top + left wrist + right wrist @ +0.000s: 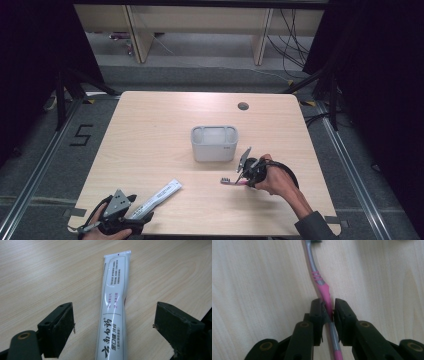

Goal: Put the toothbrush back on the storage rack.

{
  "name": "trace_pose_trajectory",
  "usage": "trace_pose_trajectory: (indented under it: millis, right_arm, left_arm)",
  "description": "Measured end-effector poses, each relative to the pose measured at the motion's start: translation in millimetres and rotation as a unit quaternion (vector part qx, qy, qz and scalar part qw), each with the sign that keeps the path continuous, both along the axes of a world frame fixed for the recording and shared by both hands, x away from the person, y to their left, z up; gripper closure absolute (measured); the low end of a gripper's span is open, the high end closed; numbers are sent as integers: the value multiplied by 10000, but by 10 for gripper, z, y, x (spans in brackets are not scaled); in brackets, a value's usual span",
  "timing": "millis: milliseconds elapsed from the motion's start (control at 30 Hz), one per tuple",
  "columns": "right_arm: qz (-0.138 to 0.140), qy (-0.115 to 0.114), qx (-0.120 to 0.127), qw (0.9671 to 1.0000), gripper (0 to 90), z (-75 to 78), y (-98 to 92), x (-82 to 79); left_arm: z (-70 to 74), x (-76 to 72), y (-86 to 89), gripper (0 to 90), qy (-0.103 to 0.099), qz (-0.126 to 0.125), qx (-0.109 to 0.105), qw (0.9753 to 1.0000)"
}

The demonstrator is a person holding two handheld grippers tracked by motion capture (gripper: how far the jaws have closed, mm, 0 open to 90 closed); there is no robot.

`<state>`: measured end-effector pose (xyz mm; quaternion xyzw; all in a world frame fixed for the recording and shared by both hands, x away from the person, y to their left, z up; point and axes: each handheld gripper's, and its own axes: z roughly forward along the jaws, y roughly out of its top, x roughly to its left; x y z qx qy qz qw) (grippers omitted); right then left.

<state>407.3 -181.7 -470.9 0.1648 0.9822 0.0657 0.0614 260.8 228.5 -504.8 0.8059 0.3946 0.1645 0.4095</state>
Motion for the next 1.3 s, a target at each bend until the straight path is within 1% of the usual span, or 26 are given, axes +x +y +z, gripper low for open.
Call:
trace_pose_trajectory:
  millis: [67, 133, 167, 200, 333, 367, 400, 467, 567, 600, 633, 667, 700, 767, 800, 833, 867, 900, 967, 1000, 1067, 1133, 1167, 1233, 1267, 1300]
  right_arm:
    - [79, 18, -3, 10000, 790, -11, -12, 17]
    - [10, 77, 5, 10000, 795, -19, -22, 26]
    - [-41, 81, -54, 9999, 798, -21, -20, 26]
    - [57, 99, -77, 9999, 802, -32, -18, 43]
    - [-13, 208, -114, 9997, 815, -29, -5, 47]
    - [41, 252, -161, 9995, 823, -28, 2, 56]
    - [93, 223, -178, 9996, 824, -29, 7, 55]
    - [-34, 262, -237, 9994, 826, -24, 21, 45]
    - [48, 289, -341, 9990, 829, -28, 47, 52]
    - [160, 265, -369, 9988, 830, -33, 49, 66]
    - [98, 292, -371, 9988, 831, -35, 55, 60]
    - [139, 269, -392, 9988, 832, -37, 63, 62]
    - [179, 276, -477, 9983, 832, -25, 77, 57]
    - [178, 293, -475, 9983, 833, -16, 98, 34]
    - [214, 286, -496, 9981, 833, -8, 105, 32]
    - [198, 250, -522, 9981, 833, 2, 113, 27]
    - [214, 199, -517, 9982, 834, 4, 111, 28]
    - [174, 188, -543, 9982, 834, 21, 115, 16]
    - [290, 191, -456, 9984, 834, 35, 101, 22]
    - [240, 169, -426, 9987, 834, 52, 98, 11]
    - [196, 75, -306, 9993, 835, 92, 74, -7]
    - [120, 65, -159, 9998, 836, 162, 60, -39]
    - [55, -11, -95, 9999, 836, 195, 49, -57]
    - [159, -114, 66, 9998, 836, 260, 22, -62]
    - [75, -126, 171, 9997, 836, 290, 6, -76]
    - [98, -137, 241, 9996, 836, 324, -5, -81]
  left_arm:
    - [-1, 0, 0, 154, 6, -2, 3, 10000]
    - [-2, 2, 0, 154, 21, 6, 6, 10000]
    - [-3, 4, -1, 154, 12, -9, 9, 10000]
    - [-6, 4, -3, 154, -11, -7, 3, 10000]
    - [-1, 2, -1, 154, 24, 8, 10, 10000]
    - [-1, 2, -1, 154, 13, 7, 8, 10000]
    - [-2, 2, -1, 154, 13, 5, 4, 10000]
    - [-2, 1, -1, 154, 18, 10, 9, 10000]
    - [-2, 1, -1, 154, 13, 0, 13, 10000]
    - [-2, 1, 0, 154, 16, 4, 8, 10000]
    - [-2, 1, 0, 154, 19, 13, 8, 10000]
    - [5, 3, 14, 154, 34, -44, 102, 9999]
    - [-3, 1, -3, 154, 18, 16, -3, 10000]
    - [-8, 4, -2, 154, -4, -8, 3, 10000]
    - [-7, 5, -2, 154, -4, -10, 8, 10000]
    - [10, 5, 17, 154, 34, -80, 167, 9998]
    - [14, 3, 20, 154, 39, -84, 176, 9998]
    - [9, 0, 11, 154, 28, -40, 105, 9999]
    - [9, 5, 22, 154, 43, -68, 153, 9999]
    - [8, 5, 22, 154, 44, -59, 148, 9999]
    - [-1, 0, -2, 154, 12, 6, -3, 10000]
    - [-1, 1, -1, 154, 15, 0, 9, 10000]
    - [-2, 1, -2, 154, 26, 13, 2, 10000]
    - [-2, 4, -1, 154, 12, -9, 11, 10000]
    - [-2, 4, -1, 154, 13, -16, 16, 10000]
    - [-3, 4, -1, 154, 16, -13, 16, 10000]
